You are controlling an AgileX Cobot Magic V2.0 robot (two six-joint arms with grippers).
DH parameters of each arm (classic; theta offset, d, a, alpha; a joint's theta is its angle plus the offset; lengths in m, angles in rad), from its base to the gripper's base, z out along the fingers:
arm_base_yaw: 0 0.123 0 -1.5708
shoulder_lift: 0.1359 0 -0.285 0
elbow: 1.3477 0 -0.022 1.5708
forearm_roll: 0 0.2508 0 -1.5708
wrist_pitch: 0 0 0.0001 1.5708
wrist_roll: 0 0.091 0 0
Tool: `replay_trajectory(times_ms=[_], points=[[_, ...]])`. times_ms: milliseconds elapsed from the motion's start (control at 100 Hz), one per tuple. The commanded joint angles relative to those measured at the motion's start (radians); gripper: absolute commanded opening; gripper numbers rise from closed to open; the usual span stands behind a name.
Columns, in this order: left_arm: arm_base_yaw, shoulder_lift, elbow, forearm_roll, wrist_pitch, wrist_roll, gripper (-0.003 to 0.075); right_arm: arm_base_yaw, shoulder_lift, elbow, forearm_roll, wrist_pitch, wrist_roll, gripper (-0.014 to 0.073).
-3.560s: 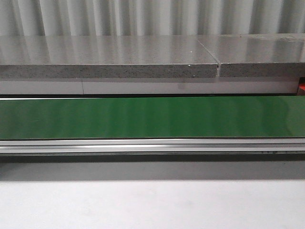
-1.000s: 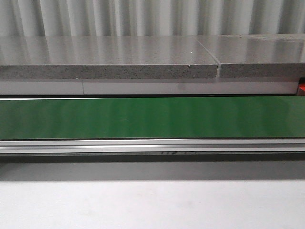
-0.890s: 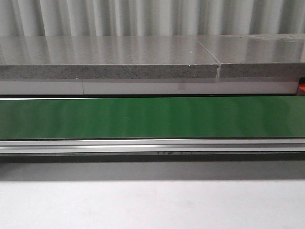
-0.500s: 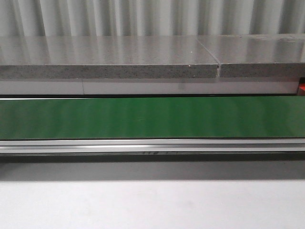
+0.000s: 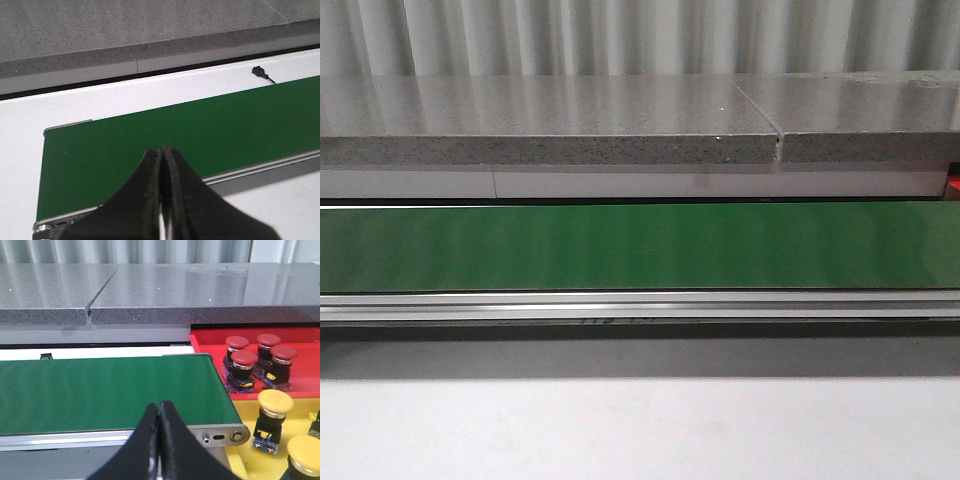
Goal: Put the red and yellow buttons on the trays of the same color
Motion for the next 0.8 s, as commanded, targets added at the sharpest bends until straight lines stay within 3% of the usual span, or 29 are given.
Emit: replay_trajectory(times_ms=[0,180,450,640,790], points=[[-0.007,0.004,-0.029,-0.015,-0.075,-0.001,-0.0020,0.000,-0.023,-0.019,0.002,-0.073,-0.011,-0.0060],[-0.004,0.004,-0.026,-0.011,-0.087,-0.019,-0.0020,0.000,-0.023,-0.019,0.002,-0.073,-0.011,-0.0060],[0.056,-0.049,0.140,0.138,-0.445,-0.160,-0.0020,0.000,-0.023,-0.019,0.002,-0.073,-0.011,-0.0060],[0.146,-0.130,0.234,0.144,-0.510,-0.162,-0.0020,0.000,-0.023,-0.019,0.002,-0.073,-0.011,-0.0060],[0.162,-0.221,0.334,0.144,-0.559,-0.167,-0.0020,0.000,-0.023,-0.019,0.002,-0.073,-0.011,-0.0060]])
